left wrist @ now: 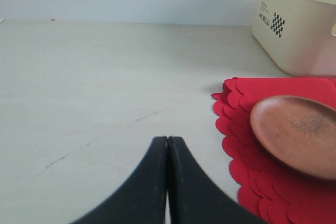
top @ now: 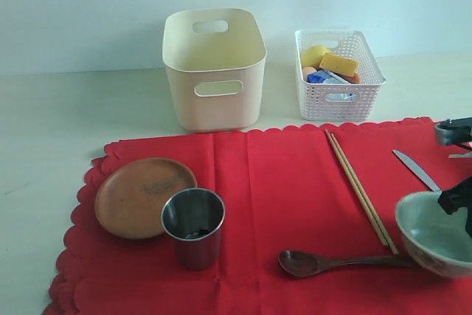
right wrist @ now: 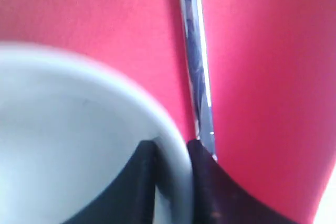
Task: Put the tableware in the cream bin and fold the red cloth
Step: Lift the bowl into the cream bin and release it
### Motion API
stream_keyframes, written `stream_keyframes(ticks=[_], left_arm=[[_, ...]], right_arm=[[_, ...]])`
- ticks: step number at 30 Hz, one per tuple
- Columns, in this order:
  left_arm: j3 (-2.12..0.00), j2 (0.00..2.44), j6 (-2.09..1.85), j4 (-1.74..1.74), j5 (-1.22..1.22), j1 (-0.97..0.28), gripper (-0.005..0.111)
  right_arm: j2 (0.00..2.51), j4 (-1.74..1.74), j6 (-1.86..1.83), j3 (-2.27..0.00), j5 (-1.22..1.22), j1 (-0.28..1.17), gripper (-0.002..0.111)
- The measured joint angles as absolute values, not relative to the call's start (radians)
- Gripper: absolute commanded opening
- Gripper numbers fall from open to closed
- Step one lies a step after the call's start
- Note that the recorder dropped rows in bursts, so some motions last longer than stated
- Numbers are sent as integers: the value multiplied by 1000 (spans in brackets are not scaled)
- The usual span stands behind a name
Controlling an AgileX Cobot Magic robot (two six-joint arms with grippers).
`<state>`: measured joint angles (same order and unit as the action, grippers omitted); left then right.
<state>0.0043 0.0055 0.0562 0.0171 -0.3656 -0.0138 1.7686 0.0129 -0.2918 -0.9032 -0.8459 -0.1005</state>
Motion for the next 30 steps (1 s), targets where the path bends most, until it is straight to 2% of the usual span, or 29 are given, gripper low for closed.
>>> stream_keyframes(ticks=[9, 18, 24, 30], left_arm=[[4, 6, 56, 17, -366, -14, 0], [4, 6, 56, 17, -366, -14, 0], [4, 6, 56, 17, -366, -14, 0], [4, 6, 56, 17, -366, -14, 0]], right_arm=[[1647, 57, -313, -971, -851, -101, 0], [1500, 536, -479, -1175, -917, -101, 0], [1545, 657, -509, -1384, -929, -17, 0], [1746, 660, -500, -1631, -929, 111, 0]])
